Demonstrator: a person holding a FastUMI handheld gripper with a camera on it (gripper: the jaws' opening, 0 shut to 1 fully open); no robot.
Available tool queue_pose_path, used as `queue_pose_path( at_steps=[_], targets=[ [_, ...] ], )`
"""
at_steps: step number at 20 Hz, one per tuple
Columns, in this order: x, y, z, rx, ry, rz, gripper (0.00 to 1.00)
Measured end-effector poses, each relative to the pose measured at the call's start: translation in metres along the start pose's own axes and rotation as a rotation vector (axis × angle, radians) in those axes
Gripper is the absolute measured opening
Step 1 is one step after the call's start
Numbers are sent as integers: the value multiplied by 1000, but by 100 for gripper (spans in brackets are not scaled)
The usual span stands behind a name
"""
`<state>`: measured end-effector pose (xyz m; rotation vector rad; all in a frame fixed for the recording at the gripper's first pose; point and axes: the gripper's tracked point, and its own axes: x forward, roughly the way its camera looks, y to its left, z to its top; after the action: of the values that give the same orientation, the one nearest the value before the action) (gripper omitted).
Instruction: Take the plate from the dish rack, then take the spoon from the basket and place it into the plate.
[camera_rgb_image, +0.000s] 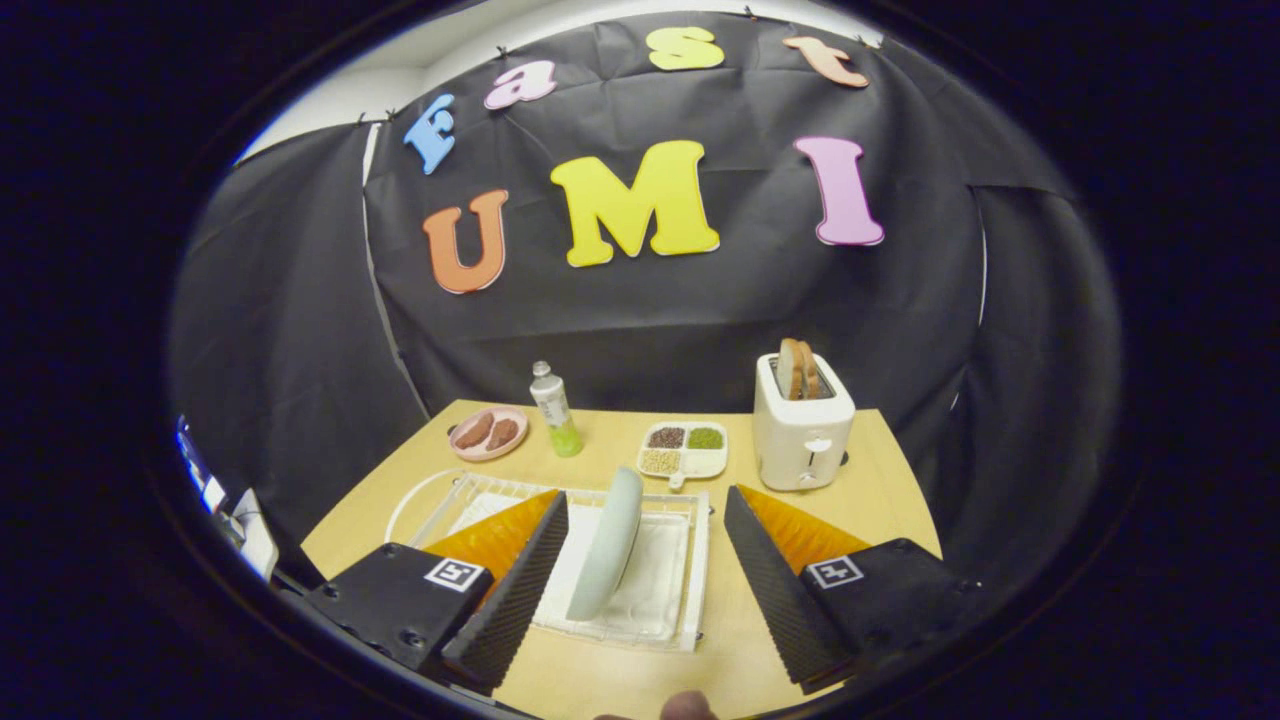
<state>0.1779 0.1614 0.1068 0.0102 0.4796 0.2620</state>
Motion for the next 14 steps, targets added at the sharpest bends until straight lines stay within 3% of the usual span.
queue_pose_path(
  at_steps=[14],
  targets=[
    [87, 12, -37, 93, 330, -65, 99]
  ],
)
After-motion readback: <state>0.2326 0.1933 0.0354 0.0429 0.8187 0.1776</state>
